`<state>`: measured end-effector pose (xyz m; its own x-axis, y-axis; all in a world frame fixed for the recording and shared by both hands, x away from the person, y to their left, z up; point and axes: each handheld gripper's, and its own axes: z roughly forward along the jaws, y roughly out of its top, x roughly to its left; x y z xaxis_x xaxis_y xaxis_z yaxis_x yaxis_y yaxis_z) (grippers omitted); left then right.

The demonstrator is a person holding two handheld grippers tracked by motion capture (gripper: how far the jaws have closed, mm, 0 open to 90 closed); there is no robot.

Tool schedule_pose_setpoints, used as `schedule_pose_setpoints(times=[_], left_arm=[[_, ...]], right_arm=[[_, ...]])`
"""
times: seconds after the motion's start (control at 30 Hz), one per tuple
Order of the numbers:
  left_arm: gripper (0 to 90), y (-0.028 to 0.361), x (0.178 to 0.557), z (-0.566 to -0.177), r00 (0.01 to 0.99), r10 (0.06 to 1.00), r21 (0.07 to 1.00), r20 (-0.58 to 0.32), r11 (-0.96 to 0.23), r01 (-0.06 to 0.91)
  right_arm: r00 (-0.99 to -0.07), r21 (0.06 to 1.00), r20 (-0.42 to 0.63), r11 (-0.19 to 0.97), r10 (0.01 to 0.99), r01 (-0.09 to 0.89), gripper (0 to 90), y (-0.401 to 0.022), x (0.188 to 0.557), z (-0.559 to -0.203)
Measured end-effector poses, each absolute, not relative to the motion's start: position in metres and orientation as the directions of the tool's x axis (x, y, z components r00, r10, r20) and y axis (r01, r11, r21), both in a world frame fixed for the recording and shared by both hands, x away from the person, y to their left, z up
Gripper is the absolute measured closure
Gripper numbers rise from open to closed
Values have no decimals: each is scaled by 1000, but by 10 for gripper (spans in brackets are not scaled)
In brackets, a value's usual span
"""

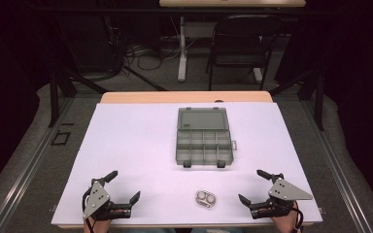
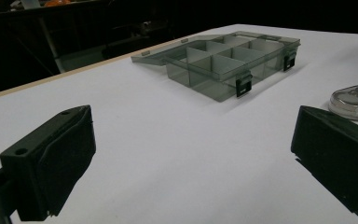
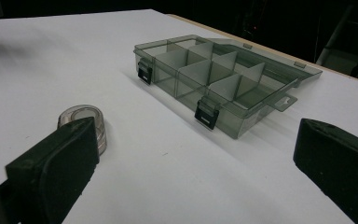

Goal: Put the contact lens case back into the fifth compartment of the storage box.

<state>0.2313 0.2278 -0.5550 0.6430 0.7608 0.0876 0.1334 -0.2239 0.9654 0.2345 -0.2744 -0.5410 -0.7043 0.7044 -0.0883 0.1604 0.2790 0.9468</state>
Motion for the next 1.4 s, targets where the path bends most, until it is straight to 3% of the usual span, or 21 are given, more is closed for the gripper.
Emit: schedule_pose_setpoints(times=[1.4], left_arm=[[0,228,231,-555,642,762,967,87,-220,130]], right_arm=[[-767,936,-41,293,641,195,0,-228,236,-540]])
